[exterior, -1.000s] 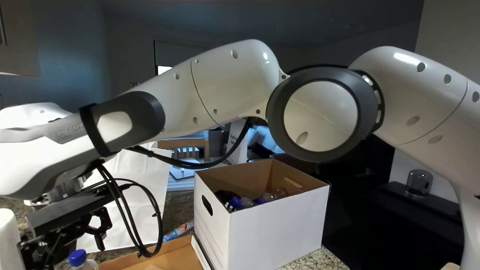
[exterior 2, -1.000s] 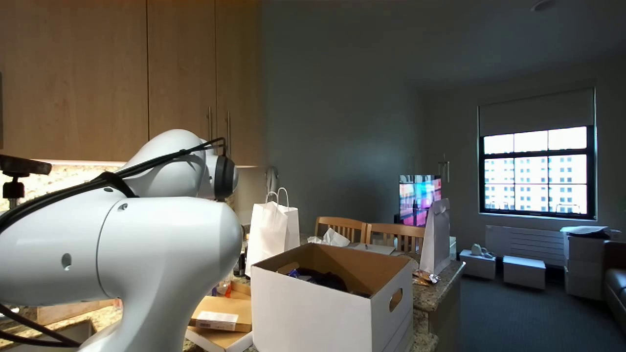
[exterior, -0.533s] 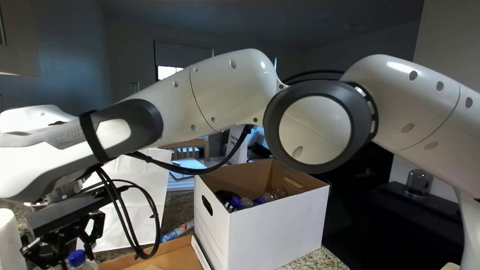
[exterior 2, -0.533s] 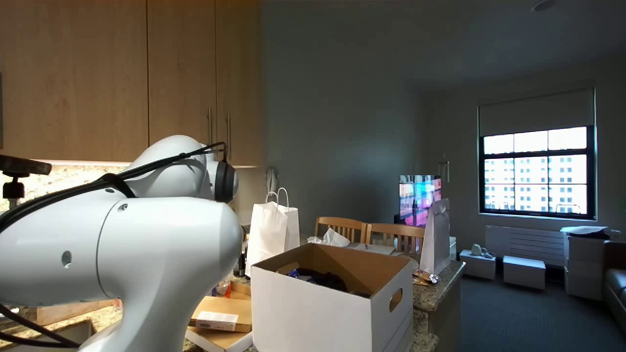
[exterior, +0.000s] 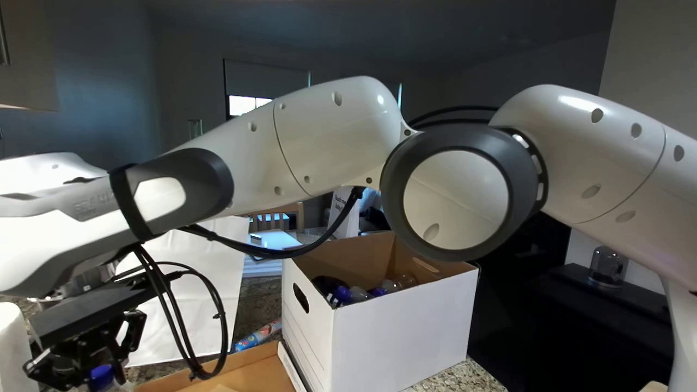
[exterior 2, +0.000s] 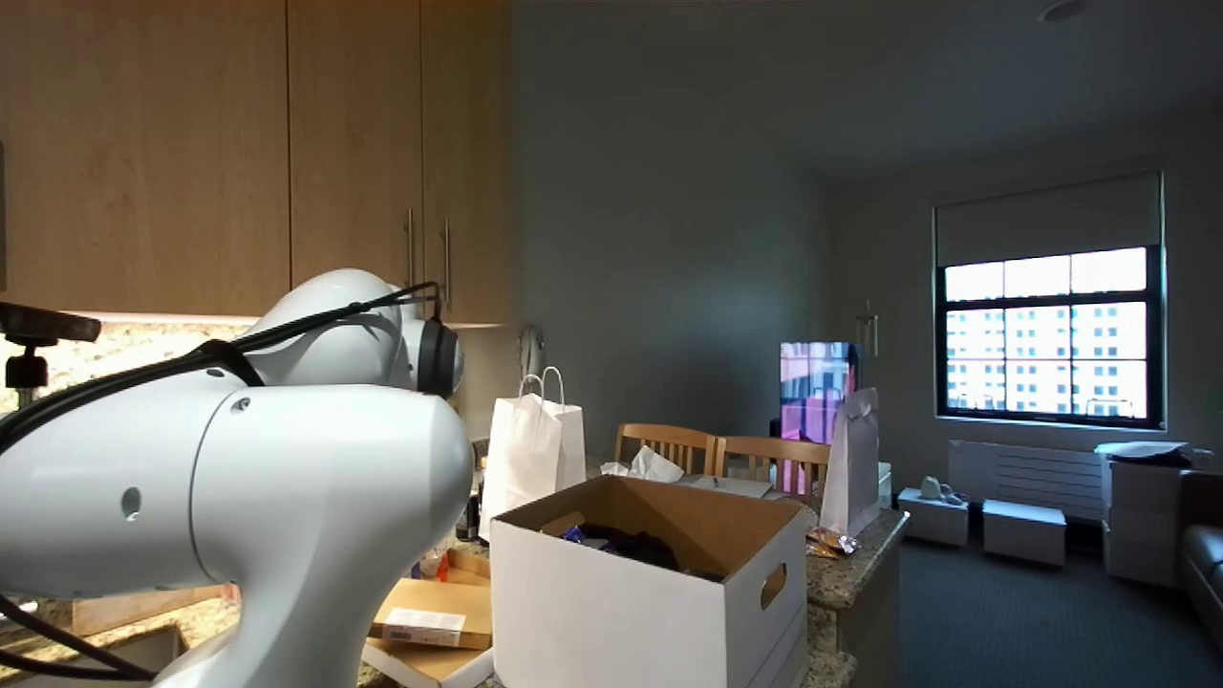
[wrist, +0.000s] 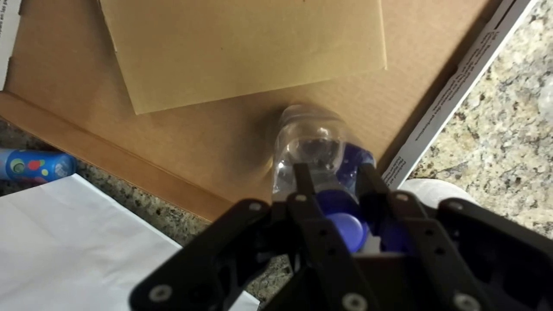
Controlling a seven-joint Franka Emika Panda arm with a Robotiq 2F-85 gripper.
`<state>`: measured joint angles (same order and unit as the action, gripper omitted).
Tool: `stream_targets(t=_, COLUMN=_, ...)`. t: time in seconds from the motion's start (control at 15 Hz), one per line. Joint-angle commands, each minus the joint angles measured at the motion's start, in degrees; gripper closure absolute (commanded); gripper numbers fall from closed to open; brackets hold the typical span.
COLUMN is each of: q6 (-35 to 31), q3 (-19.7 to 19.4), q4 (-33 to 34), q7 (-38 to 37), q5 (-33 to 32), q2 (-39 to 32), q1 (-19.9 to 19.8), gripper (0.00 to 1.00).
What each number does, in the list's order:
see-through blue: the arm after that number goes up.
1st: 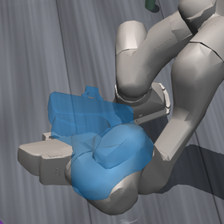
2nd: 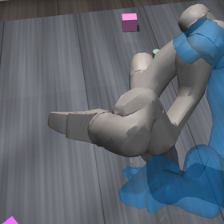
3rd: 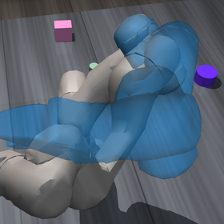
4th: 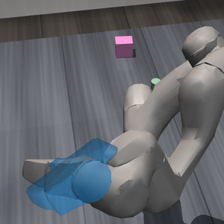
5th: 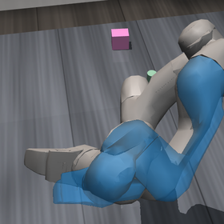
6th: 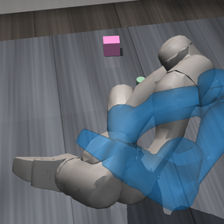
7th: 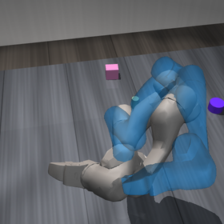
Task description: Pick the bottle in the box and put it on the table, then put it back in the box
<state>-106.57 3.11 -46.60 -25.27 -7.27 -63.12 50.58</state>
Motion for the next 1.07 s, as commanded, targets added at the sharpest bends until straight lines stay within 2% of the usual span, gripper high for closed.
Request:
stream_targets(t=0.0, q6=1.7, q3=-0.8, q4=1.61, q7=-0.67, q5=-0.86, q2=0.11, q1=0.82, gripper=0.87)
stream_targets(t=0.4, q6=2.45, q3=-1.41, q4=1.89, q7=-0.95, q5=-0.74, q2=1.1, q1=0.86, gripper=0.87)
stream_targets(t=1.0, q6=11.32, q3=-1.34, q4=6.78, q7=-0.51, q5=0.36, q2=2.9, q1=0.12, gripper=0.87)
